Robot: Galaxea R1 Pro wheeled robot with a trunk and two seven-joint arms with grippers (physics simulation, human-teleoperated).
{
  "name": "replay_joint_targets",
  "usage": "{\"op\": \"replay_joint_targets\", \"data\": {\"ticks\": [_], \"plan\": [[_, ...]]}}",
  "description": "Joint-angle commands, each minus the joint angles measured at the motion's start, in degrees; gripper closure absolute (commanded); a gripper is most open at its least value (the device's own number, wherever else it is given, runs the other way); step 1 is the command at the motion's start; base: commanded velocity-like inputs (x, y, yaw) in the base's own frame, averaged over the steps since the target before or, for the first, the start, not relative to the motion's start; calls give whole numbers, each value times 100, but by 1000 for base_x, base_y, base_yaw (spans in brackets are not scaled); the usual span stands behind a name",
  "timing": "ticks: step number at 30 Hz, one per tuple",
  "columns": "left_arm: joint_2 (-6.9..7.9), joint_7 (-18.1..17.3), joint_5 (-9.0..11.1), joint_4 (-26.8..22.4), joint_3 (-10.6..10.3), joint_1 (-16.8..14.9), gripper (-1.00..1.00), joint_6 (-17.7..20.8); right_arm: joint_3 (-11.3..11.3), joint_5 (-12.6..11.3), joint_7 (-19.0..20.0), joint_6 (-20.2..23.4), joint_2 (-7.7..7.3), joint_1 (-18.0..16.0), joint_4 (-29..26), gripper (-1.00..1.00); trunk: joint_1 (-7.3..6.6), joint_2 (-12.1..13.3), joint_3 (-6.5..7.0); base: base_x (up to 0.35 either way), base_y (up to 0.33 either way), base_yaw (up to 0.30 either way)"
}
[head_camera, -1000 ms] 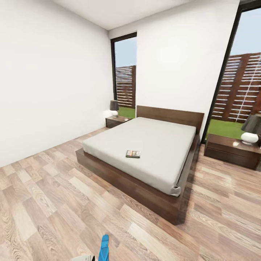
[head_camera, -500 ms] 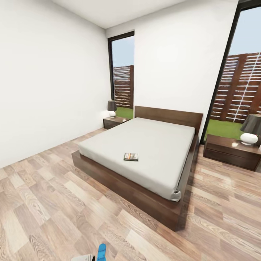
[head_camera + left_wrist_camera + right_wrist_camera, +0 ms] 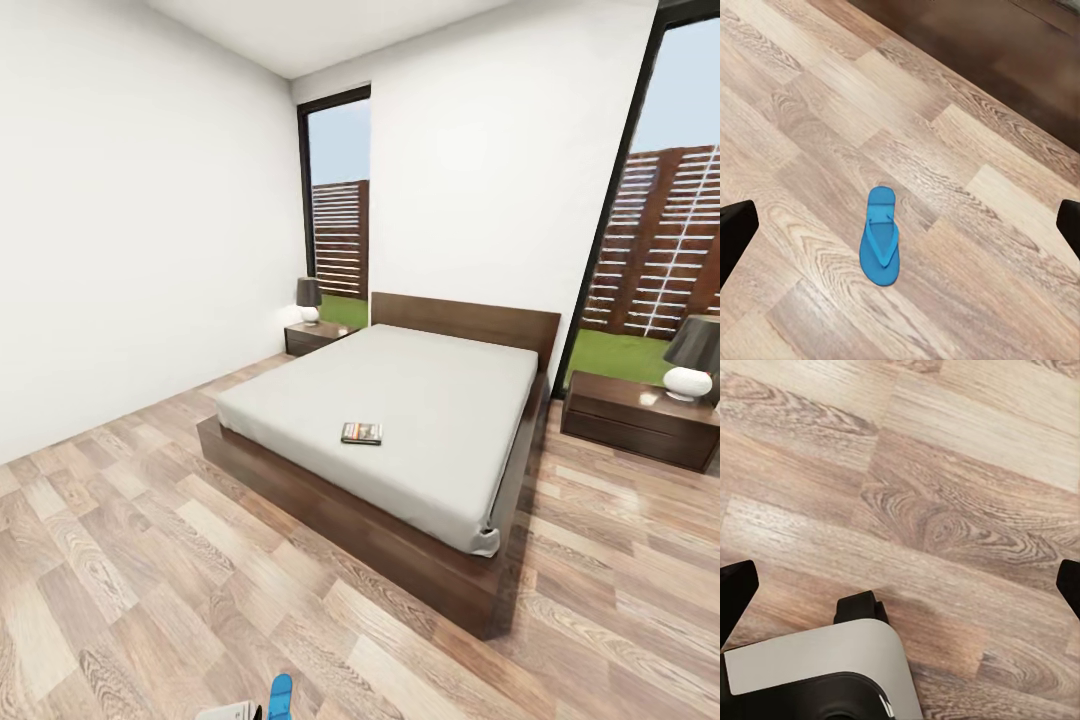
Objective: In the bedroom, move the book from the bed onto either nightstand, and place the two sandals side by side next to the bed.
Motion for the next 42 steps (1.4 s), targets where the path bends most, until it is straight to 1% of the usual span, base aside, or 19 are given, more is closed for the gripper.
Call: {"op": "replay_joint_targets", "data": {"ticks": [1, 8, 10, 13, 19, 42], "plan": [[-4, -1, -1, 2, 13, -3, -100, -16, -4, -28, 1, -12, 2, 1, -5, -100, 0, -3, -5, 0, 0, 0], [-4, -1, -1, 2, 13, -3, -100, -16, -11, -37, 1, -12, -9, 1, 3, -100, 0, -3, -5, 0, 0, 0], [49, 6, -9, 38, 57, 33, -100, 19, -57, -66, 7, -20, -10, 1, -13, -100, 0, -3, -5, 0, 0, 0], [48, 5, -9, 34, 57, 33, -100, 19, -57, -66, 6, -18, -10, 1, -13, -100, 0, -3, -5, 0, 0, 0], [93, 0, -17, 175, 73, 35, -100, 19, -57, -70, 1, -19, -9, 1, -14, -100, 0, -3, -5, 0, 0, 0], [103, 5, -11, 182, 90, 24, -100, 50, -57, -71, 6, -13, -1, 1, -15, -100, 0, -3, -5, 0, 0, 0]]}}
